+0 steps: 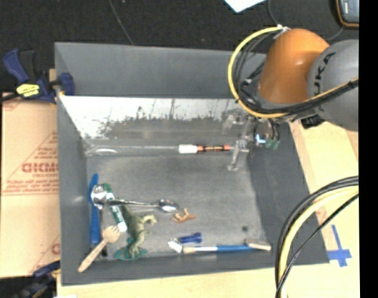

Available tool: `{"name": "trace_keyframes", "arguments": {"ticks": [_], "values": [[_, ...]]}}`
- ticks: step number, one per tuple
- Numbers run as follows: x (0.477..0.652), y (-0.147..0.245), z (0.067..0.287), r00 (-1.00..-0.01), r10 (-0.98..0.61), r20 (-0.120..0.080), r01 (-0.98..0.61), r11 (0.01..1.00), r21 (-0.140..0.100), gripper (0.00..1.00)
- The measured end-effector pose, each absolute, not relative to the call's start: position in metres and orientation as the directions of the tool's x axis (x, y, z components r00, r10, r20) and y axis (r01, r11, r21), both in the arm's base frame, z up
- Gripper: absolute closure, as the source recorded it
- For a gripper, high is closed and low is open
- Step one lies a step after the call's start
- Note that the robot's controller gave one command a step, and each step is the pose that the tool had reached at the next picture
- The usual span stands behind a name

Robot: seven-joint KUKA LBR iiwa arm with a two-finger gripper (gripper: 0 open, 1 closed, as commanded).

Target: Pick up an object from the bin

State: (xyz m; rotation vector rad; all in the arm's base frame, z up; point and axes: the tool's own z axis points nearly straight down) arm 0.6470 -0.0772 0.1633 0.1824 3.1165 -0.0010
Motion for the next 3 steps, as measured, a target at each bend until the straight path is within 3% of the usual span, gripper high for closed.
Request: {"name": "trace_keyframes", "arguments": {"ticks": [1, 2, 3], "values": [[0.649, -0.144, 0.101, -0.974, 0.226, -0.006, 0.226, 0.974, 0.0, 0.0], [0.653, -0.098, 0.073, -0.99, 0.143, -0.017, 0.144, 0.99, -0.004, 0.0], [0.654, -0.096, 0.072, -0.979, 0.2, -0.023, 0.2, 0.98, 0.001, 1.0]]}}
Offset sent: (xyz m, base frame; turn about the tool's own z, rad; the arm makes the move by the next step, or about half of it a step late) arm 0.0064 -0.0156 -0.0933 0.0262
